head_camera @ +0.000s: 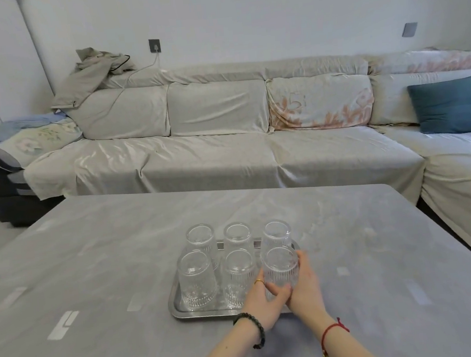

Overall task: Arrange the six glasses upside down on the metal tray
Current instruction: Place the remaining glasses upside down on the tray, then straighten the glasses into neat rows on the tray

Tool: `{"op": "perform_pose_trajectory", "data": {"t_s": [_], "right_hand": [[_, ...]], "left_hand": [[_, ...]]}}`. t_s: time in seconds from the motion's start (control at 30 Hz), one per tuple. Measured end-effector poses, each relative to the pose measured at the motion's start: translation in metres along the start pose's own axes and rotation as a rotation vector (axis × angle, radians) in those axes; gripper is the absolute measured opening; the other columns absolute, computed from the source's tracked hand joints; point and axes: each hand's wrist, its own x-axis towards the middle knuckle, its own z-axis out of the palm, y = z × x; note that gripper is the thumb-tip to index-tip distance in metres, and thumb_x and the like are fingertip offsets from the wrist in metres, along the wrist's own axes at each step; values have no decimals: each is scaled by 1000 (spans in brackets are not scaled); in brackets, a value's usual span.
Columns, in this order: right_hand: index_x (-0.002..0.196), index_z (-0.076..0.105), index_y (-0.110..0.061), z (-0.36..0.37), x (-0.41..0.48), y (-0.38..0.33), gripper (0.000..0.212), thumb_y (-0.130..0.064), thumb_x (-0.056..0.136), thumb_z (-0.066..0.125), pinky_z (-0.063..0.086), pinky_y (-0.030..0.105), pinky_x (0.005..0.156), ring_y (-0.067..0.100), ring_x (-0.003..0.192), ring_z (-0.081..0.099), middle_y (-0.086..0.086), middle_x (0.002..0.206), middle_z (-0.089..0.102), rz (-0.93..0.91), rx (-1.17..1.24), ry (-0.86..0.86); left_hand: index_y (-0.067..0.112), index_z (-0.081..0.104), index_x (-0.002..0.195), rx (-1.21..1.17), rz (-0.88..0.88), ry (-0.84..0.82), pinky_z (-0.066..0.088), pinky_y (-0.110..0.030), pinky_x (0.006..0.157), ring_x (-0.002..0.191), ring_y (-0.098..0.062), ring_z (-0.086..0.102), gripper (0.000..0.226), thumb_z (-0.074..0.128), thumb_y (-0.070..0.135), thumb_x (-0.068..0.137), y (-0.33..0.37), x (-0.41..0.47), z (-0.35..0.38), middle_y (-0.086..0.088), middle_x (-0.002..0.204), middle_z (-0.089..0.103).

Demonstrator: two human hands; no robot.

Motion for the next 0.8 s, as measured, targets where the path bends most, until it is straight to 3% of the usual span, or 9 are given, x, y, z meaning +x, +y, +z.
{"op": "perform_pose_trajectory", "data": {"t_s": [0.17,0.27,0.37,0.43,0.5,0.53,0.63,0.73,0.8], "right_hand": [[125,38,-16,0,0,6,80,-19,59,83,41,28,90,15,104,54,3,121,56,22,-25,2],[123,37,-19,0,2,8,80,-16,58,83,42,29,87,17,103,55,2,118,57,53,-16,-5],[127,33,-20,1,4,10,85,-14,58,83,41,31,94,20,112,51,2,125,52,59,-14,-17],[130,31,-19,1,5,10,88,-15,58,82,39,34,100,21,118,47,4,131,48,55,-32,-29],[132,28,-18,-2,6,7,92,-16,59,83,37,35,102,22,121,45,6,135,45,51,-40,-55],[134,26,-18,-4,6,5,95,-17,58,84,36,34,103,22,123,43,6,137,42,48,-43,-65],[138,22,-16,-13,7,-7,101,-22,59,84,27,20,103,10,124,36,3,138,36,-20,-69,-32],[132,33,-16,-18,2,-27,83,-22,64,81,20,-2,93,-4,109,34,-5,124,40,-246,-120,85],[123,43,-25,-14,-5,-38,66,-18,68,78,29,4,95,3,105,45,-8,115,47,-381,-106,125]], "left_hand": [[11,4,144,30,-25,-57,26,-26,110,137,-18,28,91,54,52,80,-2,0,3,-5,153,22],[11,6,144,16,-14,-63,23,-31,115,139,-16,23,90,54,53,79,-4,-3,1,-5,153,22],[13,12,144,10,17,-58,24,-35,115,139,-14,23,82,52,49,82,-12,-8,-8,-4,152,24],[13,18,142,1,51,-36,30,-20,108,133,-6,28,71,52,40,86,-19,-13,-16,1,148,30],[16,29,138,-24,118,-16,34,0,90,123,1,35,59,53,32,88,-22,-21,-28,8,138,37],[19,35,135,-48,156,0,35,2,87,120,3,40,51,54,28,88,-23,-25,-35,9,136,42],[40,55,107,-51,322,138,43,-6,89,101,8,59,33,60,16,84,-23,-39,-67,20,110,66],[45,61,92,16,452,407,42,-2,82,90,8,62,40,65,7,80,-25,-43,-105,32,86,69],[44,60,93,13,501,558,39,1,81,90,11,60,43,67,4,77,-27,-40,-124,20,86,70]]}}
